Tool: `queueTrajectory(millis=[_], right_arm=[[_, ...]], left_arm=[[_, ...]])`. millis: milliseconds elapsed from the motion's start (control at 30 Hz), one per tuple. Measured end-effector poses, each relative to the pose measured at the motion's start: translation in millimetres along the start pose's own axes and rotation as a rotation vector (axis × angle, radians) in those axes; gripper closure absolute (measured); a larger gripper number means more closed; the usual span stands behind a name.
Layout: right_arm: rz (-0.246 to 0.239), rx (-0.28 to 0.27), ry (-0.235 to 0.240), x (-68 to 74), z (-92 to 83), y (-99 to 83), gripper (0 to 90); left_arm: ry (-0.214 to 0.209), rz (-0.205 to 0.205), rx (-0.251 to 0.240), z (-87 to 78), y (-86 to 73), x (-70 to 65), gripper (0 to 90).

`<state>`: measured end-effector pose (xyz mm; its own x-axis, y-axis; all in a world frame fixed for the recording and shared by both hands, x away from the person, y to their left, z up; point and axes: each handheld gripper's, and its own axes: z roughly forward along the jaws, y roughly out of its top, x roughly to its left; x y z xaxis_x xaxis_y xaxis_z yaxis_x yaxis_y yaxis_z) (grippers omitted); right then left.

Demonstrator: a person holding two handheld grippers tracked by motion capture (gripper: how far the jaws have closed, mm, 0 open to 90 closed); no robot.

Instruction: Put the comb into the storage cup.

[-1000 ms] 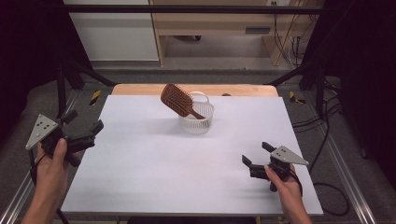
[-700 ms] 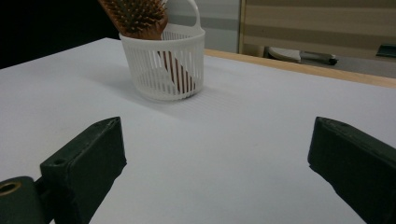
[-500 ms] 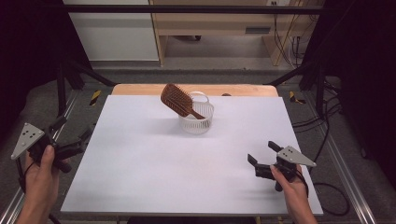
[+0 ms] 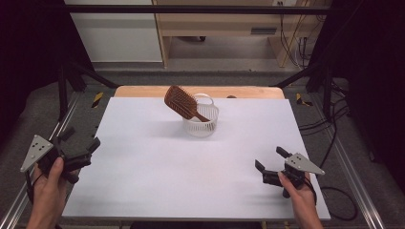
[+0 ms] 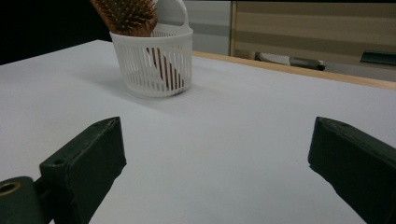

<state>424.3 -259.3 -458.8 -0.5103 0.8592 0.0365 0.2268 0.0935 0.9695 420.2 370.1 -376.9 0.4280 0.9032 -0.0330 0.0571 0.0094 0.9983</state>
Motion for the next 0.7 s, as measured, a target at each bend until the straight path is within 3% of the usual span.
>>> queueTrajectory(millis=[700], right_arm=[[-0.01,0.013,0.006,0.1,0.9,-4.9,4.4]], left_arm=[[-0.066,-0.015,0.066,9.4,-42.6,-23.9,1.5]])
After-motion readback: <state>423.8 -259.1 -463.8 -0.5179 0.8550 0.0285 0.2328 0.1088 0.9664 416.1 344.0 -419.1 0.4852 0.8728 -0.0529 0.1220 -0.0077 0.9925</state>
